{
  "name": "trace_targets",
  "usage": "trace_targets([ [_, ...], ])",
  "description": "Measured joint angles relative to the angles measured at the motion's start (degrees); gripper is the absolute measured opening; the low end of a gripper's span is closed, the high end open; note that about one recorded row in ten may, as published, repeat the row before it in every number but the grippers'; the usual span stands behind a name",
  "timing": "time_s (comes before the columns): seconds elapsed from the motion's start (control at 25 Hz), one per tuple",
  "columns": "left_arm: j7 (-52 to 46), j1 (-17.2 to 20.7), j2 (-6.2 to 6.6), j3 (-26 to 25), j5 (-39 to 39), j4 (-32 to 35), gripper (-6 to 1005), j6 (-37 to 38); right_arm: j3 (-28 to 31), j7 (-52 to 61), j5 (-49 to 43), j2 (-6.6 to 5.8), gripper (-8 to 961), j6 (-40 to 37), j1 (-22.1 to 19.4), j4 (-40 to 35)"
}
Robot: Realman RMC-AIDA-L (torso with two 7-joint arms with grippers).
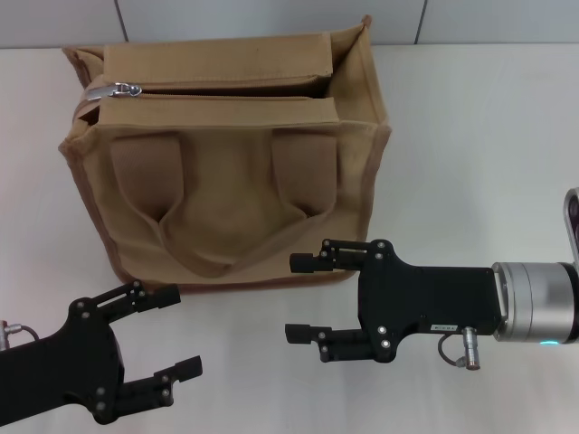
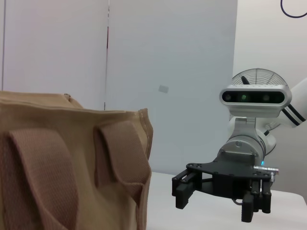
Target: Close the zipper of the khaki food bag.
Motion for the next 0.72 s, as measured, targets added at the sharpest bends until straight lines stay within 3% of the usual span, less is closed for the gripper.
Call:
trace_targets([
  [0.32,1.3,-0.1,0.05,-0.3,0.0,-0.7,771,-0.2,0.0,-0.4,0.5,0.08,720,0.8,0.2,1.0],
  [0.44,2.5,-0.1,0.06,-3.3,-0.1,-1.3,767,-0.2,0.0,-0.9,0.7,0.09,719,1.1,0.4,1.4],
  [0.72,9.8,1.7,0.32,-26.6,-0.2,-8.4,756,2.9,0.1,-1.8,2.1,0.09,717,1.3,0.8,2.9],
])
